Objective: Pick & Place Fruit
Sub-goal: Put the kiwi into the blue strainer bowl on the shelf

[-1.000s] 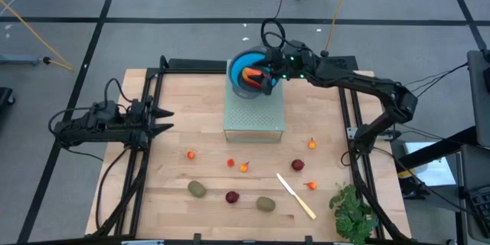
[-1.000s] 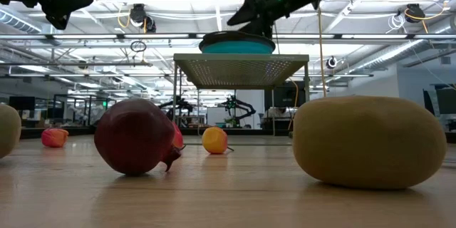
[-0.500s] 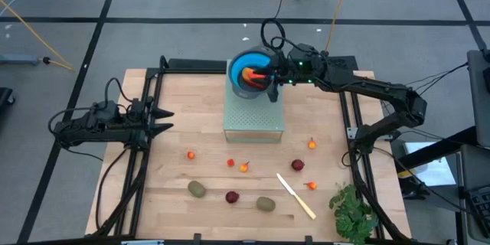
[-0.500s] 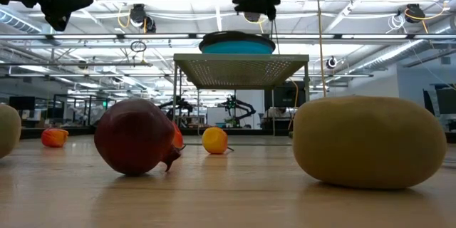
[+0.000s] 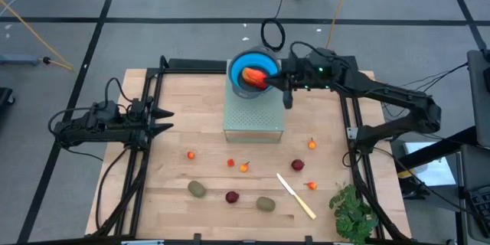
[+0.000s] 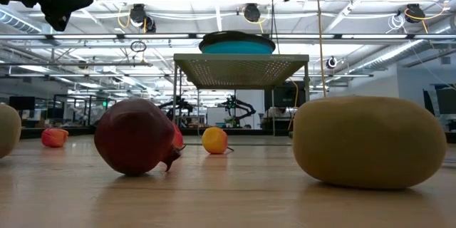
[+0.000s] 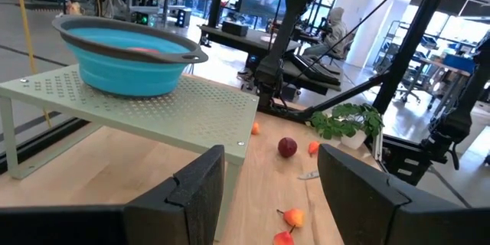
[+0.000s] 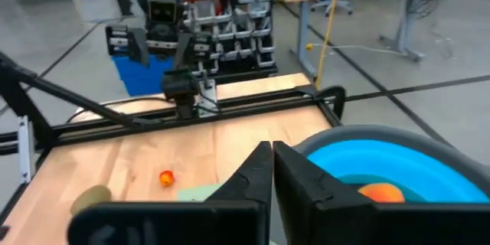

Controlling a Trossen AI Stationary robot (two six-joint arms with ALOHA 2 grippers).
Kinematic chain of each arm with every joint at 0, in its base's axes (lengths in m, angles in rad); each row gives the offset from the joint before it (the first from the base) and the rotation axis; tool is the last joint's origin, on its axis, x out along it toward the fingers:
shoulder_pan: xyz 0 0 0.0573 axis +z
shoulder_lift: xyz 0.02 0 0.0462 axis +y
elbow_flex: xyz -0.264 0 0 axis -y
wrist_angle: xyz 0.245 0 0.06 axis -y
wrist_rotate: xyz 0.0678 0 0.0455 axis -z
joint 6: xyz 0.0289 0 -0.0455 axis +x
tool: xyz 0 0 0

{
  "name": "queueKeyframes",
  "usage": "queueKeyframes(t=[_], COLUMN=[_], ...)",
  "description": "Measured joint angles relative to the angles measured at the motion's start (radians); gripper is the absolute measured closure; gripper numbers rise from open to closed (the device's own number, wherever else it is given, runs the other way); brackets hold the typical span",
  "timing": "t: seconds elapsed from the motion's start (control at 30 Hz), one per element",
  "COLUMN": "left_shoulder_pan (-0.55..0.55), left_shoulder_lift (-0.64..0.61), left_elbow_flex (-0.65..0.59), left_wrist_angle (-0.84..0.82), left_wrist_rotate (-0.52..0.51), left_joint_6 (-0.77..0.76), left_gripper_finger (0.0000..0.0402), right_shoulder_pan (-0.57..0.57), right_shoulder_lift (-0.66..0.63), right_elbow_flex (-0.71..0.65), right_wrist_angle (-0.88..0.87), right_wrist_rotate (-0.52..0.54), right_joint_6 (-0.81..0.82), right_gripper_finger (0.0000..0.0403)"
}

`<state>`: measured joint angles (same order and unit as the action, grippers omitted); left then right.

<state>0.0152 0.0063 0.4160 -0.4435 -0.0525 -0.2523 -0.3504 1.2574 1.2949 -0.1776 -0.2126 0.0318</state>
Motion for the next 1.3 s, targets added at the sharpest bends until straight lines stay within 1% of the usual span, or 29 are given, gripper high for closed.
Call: queueKeyframes(t=[0.07,0.27,0.37,0.67,0.87,0.97,1.3], left_shoulder_pan=[0.0,0.0,0.0,0.0,0.0,0.0,0.0], left_shoulder_lift=[0.0,0.0,0.0,0.0,0.0,0.0,0.0], left_elbow_flex=[0.0,0.0,0.0,0.0,0.0,0.0,0.0], left_wrist_angle=[0.0,0.002,0.01,0.1,0.106,0.106,0.105], left_wrist_rotate=[0.0,-0.001,0.0,0.0,0.0,0.0,0.0], left_joint_6=[0.0,0.0,0.002,0.003,0.003,0.002,-0.001], left_gripper_finger=[0.019,0.019,0.019,0.019,0.019,0.019,0.019], right_shoulder_pan=[0.011,0.031,0.038,0.041,0.041,0.041,0.041], right_shoulder_lift=[-0.034,-0.159,-0.228,-0.434,-0.555,-0.604,-0.74], right_elbow_flex=[-0.028,-0.145,-0.212,-0.442,-0.583,-0.638,-0.756], right_wrist_angle=[0.003,0.001,0.027,0.182,0.256,0.286,0.287], right_wrist_rotate=[0.033,0.085,0.085,0.085,0.082,0.082,0.082], right_joint_6=[0.004,0.035,0.04,0.111,0.114,0.126,0.14], right_gripper_finger=[0.0399,0.0402,0.0402,0.0402,0.0402,0.0402,0.0403])
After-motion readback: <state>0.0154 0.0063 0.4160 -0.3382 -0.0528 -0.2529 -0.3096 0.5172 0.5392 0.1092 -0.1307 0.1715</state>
